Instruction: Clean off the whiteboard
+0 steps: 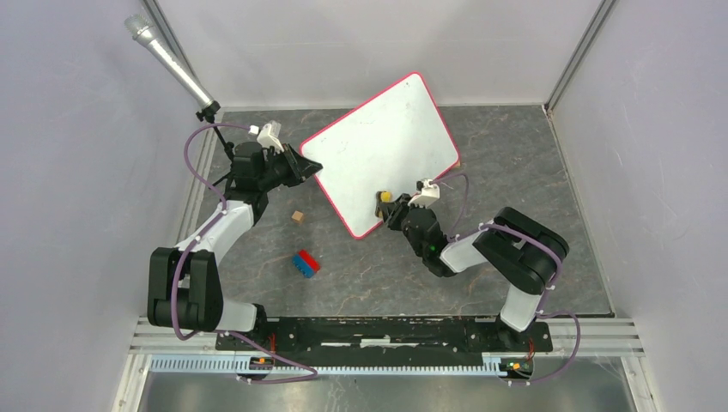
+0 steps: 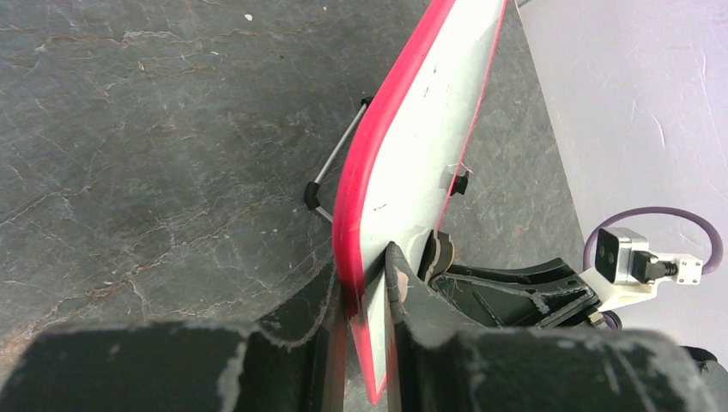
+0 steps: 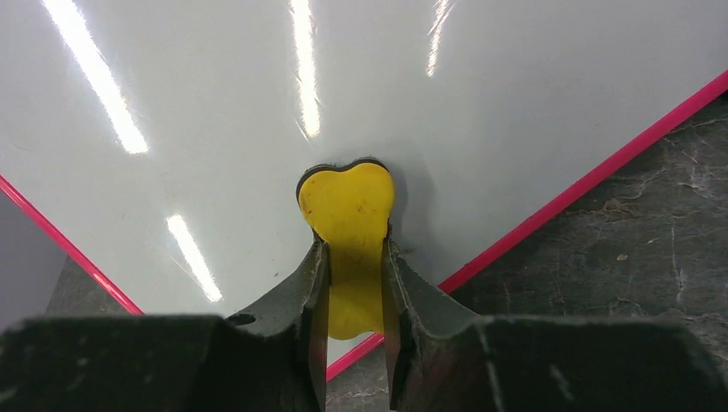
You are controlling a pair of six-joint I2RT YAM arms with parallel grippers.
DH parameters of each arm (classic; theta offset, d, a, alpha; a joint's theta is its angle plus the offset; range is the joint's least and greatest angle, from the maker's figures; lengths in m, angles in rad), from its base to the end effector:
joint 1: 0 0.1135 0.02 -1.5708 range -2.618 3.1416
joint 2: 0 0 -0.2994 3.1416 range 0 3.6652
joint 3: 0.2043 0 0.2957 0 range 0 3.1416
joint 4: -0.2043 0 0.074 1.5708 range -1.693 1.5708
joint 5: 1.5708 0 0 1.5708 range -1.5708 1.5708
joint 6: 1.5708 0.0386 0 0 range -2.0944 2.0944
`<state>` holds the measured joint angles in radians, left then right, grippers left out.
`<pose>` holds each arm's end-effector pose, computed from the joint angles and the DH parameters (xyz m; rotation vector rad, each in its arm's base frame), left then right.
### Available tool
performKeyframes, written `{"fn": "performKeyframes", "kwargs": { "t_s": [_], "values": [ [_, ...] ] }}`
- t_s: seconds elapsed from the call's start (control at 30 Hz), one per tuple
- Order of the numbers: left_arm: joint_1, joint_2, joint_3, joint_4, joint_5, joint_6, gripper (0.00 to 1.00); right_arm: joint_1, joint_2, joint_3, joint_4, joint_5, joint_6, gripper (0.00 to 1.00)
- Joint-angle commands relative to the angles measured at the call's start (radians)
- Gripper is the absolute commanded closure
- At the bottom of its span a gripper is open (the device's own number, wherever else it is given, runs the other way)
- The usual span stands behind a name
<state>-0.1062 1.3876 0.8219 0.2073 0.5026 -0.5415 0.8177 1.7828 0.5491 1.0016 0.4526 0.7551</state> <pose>0.3391 -0.0549 0.2655 -0.0826 1.9901 -0.9099 0.2457 0.2374 0.1278 0.2726 1.8171 0.7183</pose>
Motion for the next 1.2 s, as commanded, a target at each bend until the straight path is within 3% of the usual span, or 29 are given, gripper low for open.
{"fn": "performKeyframes", "kwargs": {
  "t_s": [0.0,0.3,0.63,0.97,1.17],
  "values": [
    [-0.008,-0.006,0.02,-0.019,-0.029,0.081,0.98,-0.032,-0.001,-0.02,-0.03,0.018,-0.003,0.72],
    [-0.008,-0.001,0.02,-0.019,-0.026,0.079,0.98,-0.112,-0.018,-0.019,-0.027,0.024,-0.048,0.71],
    [-0.008,0.0,0.022,-0.019,-0.03,0.08,0.98,-0.121,-0.065,-0.015,-0.051,0.011,-0.126,0.71],
    [-0.008,0.0,0.023,-0.026,-0.028,0.07,0.98,0.037,0.001,0.171,-0.142,-0.06,-0.287,0.71],
    [-0.008,0.005,0.049,-0.102,-0.046,0.073,0.95,0.037,-0.104,0.128,-0.173,-0.04,-0.372,0.71]
  ]
}}
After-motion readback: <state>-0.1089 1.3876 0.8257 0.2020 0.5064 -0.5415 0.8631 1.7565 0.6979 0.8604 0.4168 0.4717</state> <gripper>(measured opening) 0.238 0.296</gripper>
